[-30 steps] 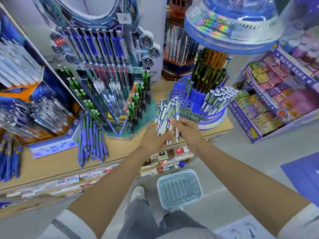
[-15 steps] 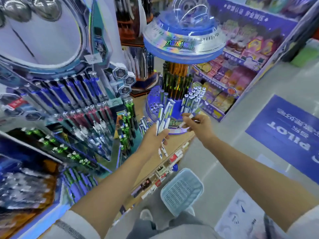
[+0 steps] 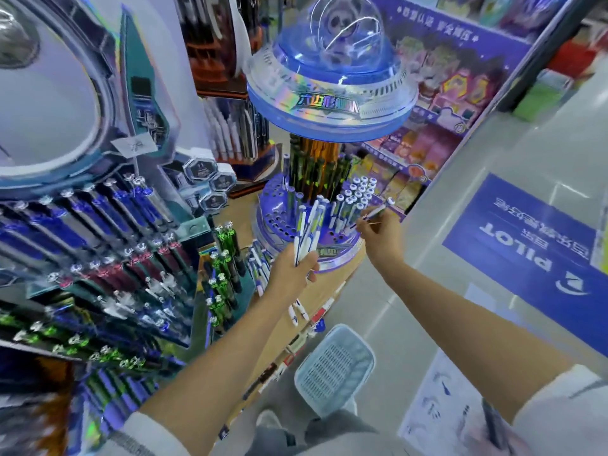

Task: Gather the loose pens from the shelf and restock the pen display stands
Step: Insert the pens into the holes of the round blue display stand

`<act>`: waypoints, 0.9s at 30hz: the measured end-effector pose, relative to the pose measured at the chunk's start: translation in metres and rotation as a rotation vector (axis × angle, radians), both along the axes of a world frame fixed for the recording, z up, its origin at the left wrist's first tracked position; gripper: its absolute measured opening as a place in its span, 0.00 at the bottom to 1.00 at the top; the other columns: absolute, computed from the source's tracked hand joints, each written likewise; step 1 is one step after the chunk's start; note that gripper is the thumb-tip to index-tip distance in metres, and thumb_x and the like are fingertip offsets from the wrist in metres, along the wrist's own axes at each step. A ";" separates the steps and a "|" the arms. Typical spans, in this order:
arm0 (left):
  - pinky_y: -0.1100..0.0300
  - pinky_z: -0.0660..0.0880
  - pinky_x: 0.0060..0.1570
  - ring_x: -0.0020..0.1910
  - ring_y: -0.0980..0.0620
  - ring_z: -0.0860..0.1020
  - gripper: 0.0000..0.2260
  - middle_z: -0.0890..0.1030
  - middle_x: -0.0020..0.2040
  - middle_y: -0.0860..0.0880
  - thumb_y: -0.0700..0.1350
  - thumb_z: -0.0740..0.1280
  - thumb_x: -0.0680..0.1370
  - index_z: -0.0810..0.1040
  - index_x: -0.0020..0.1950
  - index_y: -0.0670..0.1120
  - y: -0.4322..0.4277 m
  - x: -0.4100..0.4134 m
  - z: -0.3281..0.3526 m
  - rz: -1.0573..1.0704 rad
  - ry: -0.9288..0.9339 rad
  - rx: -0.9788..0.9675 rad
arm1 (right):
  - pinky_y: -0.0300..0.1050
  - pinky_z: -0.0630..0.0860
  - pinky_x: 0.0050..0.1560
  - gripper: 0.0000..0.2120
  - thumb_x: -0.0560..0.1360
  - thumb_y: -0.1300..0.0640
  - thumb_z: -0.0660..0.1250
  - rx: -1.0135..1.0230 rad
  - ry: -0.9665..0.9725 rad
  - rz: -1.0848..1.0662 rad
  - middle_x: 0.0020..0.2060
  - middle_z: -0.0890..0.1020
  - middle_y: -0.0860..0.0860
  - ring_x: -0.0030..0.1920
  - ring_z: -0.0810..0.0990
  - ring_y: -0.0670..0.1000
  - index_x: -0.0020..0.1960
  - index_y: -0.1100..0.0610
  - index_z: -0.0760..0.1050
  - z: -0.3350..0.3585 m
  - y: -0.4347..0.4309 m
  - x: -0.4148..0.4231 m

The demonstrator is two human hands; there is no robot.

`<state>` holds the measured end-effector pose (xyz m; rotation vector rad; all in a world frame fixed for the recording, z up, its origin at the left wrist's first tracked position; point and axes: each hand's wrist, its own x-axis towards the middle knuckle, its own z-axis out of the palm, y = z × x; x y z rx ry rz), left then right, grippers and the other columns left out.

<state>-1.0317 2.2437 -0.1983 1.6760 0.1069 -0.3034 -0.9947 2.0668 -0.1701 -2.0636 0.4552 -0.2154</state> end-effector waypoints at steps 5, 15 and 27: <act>0.64 0.68 0.28 0.26 0.60 0.74 0.05 0.78 0.36 0.51 0.45 0.63 0.81 0.70 0.45 0.49 0.002 0.003 0.002 0.001 0.022 -0.027 | 0.44 0.70 0.39 0.08 0.76 0.61 0.69 -0.105 -0.047 -0.027 0.41 0.81 0.55 0.40 0.78 0.54 0.48 0.59 0.69 -0.007 0.003 -0.001; 0.68 0.70 0.27 0.29 0.57 0.75 0.05 0.79 0.38 0.50 0.44 0.63 0.81 0.73 0.55 0.46 0.008 0.004 0.002 -0.014 0.040 -0.043 | 0.31 0.66 0.30 0.13 0.71 0.60 0.74 -0.137 -0.066 -0.076 0.37 0.79 0.50 0.35 0.76 0.48 0.45 0.57 0.69 -0.013 0.011 0.002; 0.64 0.71 0.34 0.31 0.57 0.75 0.03 0.78 0.38 0.52 0.45 0.62 0.81 0.74 0.54 0.50 0.017 0.005 0.002 -0.056 0.043 -0.072 | 0.41 0.71 0.36 0.08 0.72 0.59 0.73 -0.113 -0.010 -0.101 0.32 0.77 0.46 0.33 0.74 0.45 0.40 0.56 0.74 -0.023 0.017 0.009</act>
